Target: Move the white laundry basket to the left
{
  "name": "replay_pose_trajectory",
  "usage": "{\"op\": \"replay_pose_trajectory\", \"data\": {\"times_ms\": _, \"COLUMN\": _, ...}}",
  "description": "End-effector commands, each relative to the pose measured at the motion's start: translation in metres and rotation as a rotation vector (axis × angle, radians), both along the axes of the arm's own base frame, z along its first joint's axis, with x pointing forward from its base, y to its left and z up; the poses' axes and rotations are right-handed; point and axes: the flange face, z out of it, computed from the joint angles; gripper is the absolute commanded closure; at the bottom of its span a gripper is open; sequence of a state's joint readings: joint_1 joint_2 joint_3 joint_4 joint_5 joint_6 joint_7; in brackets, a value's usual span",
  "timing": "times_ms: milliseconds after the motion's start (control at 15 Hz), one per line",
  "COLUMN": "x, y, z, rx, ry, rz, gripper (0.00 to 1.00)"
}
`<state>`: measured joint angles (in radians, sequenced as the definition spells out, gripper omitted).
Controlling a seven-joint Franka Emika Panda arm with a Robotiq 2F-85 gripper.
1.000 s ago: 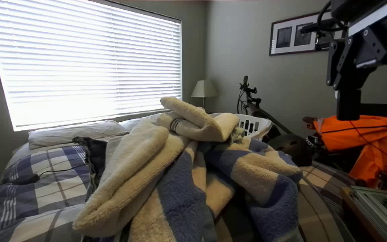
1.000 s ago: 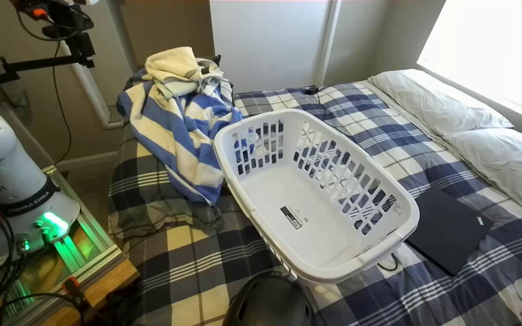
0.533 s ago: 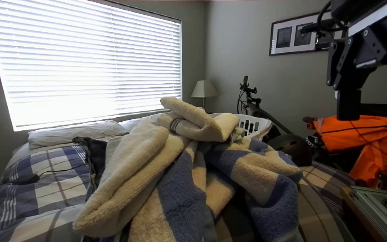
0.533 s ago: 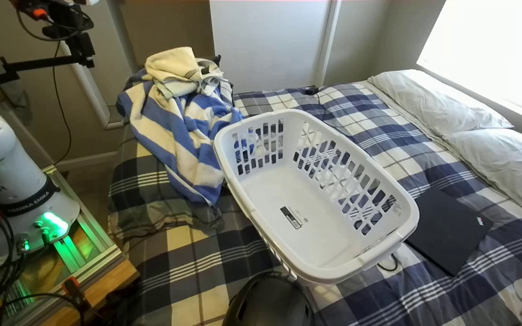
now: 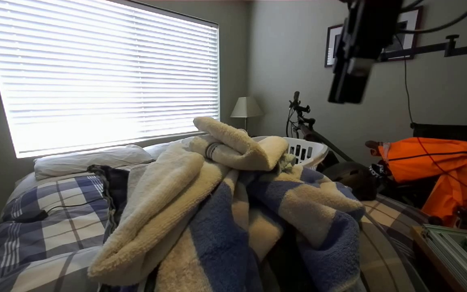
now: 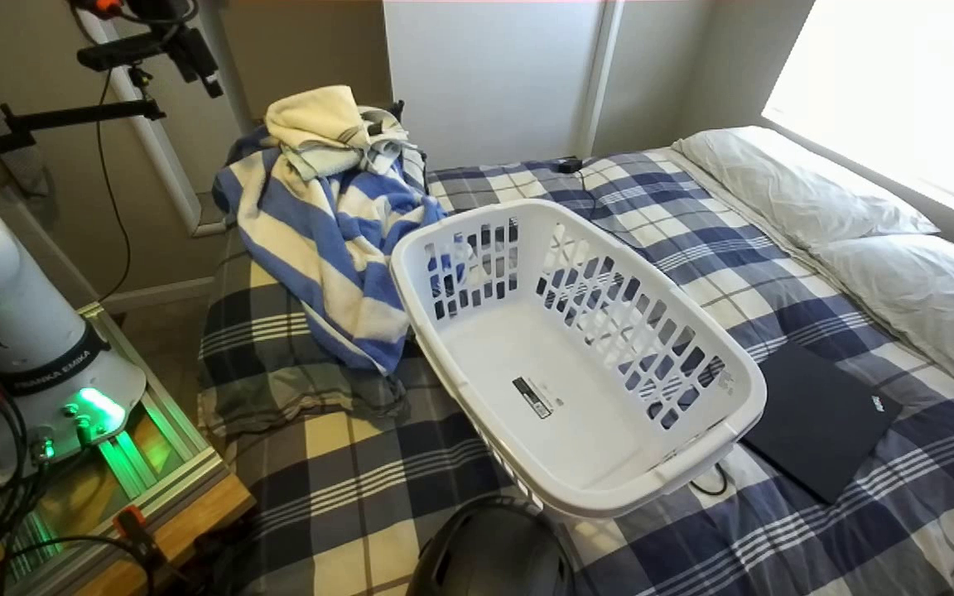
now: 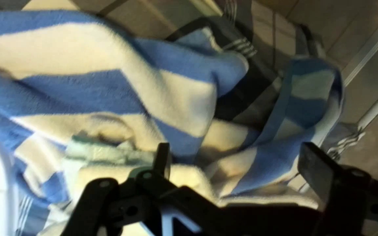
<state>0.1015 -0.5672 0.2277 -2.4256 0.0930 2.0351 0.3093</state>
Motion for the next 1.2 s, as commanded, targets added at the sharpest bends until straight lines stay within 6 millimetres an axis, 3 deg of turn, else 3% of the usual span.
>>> {"op": "replay_pose_trajectory", "data": {"times_ms": 0, "x": 0.016, "y": -0.049, "z": 0.058, "rx": -0.096, "ry": -0.164, "rz": -0.072, "gripper": 0.00}}
{"op": "replay_pose_trajectory", "data": {"times_ms": 267, "x": 0.025, "y": -0.134, "z": 0.101, "rx": -0.095, "ry": -0.321, "rz": -0.233, "gripper": 0.00}}
{"op": "replay_pose_trajectory", "data": {"times_ms": 600, "x": 0.034, "y": -0.257, "z": 0.110, "rx": -0.013, "ry": -0.476, "rz": -0.407, "gripper": 0.00}}
{"op": "replay_pose_trajectory", "data": {"times_ms": 867, "x": 0.038, "y": -0.325, "z": 0.088, "rx": 0.011, "ry": -0.507, "rz": -0.461, "gripper": 0.00}}
{"op": "replay_pose_trajectory", "data": {"times_ms": 1133, "x": 0.047, "y": -0.371, "z": 0.031, "rx": 0.064, "ry": -0.450, "rz": -0.547, "gripper": 0.00}}
